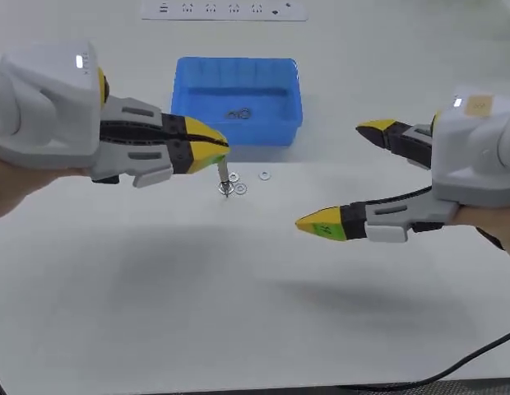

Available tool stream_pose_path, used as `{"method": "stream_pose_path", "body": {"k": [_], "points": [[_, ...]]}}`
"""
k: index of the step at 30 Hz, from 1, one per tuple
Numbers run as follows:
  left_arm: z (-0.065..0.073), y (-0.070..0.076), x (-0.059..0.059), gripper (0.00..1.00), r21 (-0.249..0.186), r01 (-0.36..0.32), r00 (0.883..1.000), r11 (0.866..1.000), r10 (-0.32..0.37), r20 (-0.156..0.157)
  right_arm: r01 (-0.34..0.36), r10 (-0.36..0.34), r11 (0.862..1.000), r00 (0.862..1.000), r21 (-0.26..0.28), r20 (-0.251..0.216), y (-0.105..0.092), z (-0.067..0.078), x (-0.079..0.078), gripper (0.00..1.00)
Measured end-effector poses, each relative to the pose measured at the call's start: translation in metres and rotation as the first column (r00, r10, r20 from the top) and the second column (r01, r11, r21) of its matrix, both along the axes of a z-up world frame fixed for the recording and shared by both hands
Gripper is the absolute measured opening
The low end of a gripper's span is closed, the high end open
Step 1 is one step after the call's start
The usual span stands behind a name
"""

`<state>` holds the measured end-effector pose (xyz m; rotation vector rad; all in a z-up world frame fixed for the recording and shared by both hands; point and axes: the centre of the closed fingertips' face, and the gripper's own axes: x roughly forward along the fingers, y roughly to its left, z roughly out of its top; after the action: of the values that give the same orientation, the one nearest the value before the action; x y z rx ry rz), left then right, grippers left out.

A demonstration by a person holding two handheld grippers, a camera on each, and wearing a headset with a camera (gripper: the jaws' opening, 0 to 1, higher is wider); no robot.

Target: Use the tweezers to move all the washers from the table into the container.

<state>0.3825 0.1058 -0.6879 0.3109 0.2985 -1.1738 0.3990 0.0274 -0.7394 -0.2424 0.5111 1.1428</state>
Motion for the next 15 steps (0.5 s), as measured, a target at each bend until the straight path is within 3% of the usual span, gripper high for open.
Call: {"method": "stream_pose_path", "body": {"k": [5,9,15], "points": [[-0.001,0.001,-0.003,0.05,0.03,0.03,0.999,0.999,-0.03,0.012,-0.022,0.022,1.0,1.0,0.007,-0.018,0.009,-0.004,-0.006,0.98],[-0.002,-0.002,-0.006,0.05,0.044,0.052,0.999,0.998,-0.052,-0.014,-0.056,0.056,0.998,0.998,0.008,-0.029,0.02,-0.007,-0.011,0.97],[-0.005,-0.003,-0.008,0.05,0.06,0.048,0.999,0.997,-0.047,-0.02,-0.098,0.1,0.995,0.994,0.036,-0.037,0.039,-0.005,-0.018,0.95]]}}
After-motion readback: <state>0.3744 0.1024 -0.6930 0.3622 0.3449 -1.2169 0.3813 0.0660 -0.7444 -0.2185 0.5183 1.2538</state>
